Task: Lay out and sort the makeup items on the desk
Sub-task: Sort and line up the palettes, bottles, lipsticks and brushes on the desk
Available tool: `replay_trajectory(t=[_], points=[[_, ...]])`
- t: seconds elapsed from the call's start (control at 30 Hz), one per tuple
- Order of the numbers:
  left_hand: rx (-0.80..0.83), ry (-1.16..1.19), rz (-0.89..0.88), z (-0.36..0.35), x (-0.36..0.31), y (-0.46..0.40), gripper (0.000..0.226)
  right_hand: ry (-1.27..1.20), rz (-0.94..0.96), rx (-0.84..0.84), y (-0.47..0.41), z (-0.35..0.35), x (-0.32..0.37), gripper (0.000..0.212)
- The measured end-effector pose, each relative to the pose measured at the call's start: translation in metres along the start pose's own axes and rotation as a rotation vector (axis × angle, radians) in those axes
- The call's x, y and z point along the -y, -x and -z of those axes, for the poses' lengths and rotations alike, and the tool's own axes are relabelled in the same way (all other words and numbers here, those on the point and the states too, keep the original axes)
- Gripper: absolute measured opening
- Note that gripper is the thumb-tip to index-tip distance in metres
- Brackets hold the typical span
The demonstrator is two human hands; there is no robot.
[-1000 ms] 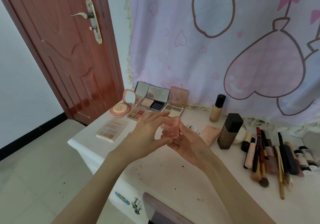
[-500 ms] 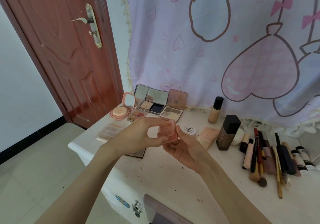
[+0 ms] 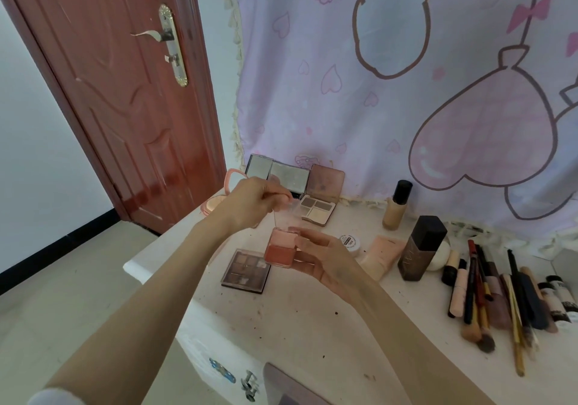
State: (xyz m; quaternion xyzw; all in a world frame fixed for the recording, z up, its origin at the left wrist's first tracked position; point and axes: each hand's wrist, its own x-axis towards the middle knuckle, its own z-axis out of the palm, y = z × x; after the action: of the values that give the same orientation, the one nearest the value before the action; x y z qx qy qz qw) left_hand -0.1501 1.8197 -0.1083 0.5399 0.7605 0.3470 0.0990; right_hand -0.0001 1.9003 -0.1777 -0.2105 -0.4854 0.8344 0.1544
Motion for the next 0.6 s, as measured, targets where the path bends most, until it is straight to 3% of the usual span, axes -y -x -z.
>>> replay_trajectory(t=[0.3,0.43,0.6], points=[[-0.1,0.075,0.04,-0.014,0.009,-0.017,0.023,0.233,0.192,-0.261,-0.033,-0.004,0.01,0.014],[-0.262,0.067,0.232,-0.035,0.03,0.0,0.046,0.279,0.181,-0.363,-0.056,0.0,0.008,0.011],[-0.159,-0.028,0.378,-0.071,0.054,0.017,0.084,0.43,0.13,-0.459,-0.09,0.004,0.003,0.014]])
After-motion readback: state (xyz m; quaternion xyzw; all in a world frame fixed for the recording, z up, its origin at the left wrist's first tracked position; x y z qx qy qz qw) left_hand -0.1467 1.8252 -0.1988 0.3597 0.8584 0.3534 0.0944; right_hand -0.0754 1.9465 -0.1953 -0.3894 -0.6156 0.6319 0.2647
